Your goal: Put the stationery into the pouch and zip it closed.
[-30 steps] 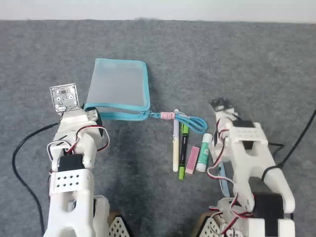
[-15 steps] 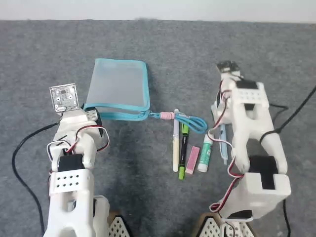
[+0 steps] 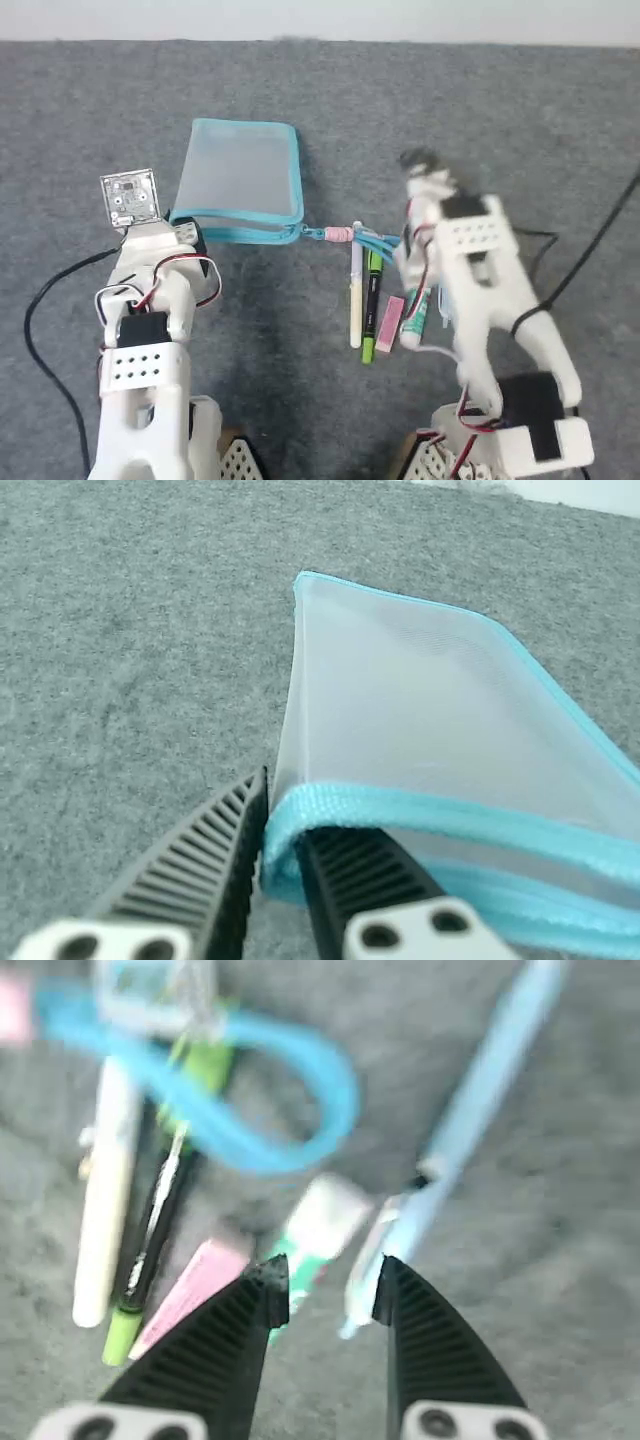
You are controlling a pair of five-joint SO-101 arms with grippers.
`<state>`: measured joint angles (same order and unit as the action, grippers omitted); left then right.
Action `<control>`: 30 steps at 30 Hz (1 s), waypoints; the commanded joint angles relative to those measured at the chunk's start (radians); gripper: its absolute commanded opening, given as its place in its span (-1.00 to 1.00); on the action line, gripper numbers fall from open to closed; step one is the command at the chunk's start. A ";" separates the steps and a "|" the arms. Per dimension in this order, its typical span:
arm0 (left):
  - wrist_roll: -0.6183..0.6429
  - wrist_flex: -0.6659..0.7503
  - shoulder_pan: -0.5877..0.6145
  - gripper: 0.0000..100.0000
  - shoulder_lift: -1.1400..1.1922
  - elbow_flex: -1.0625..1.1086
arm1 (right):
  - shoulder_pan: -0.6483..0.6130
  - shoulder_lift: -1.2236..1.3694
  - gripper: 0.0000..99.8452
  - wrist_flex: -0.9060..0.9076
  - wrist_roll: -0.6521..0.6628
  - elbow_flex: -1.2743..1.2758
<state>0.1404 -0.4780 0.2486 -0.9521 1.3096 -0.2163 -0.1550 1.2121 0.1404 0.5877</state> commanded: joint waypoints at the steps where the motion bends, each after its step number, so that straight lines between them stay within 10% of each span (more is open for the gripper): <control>1: 0.008 -0.015 0.008 -0.98 -0.018 -0.070 | -0.022 -0.050 -0.71 -0.088 -0.015 0.084; 30: 0.011 -0.017 0.008 -0.98 -0.018 -0.070 | 0.288 0.074 -0.98 0.117 0.095 -0.468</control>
<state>0.1404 -0.4780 0.2486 -0.9521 1.3096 0.0414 -0.0982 1.3180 0.1941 0.2041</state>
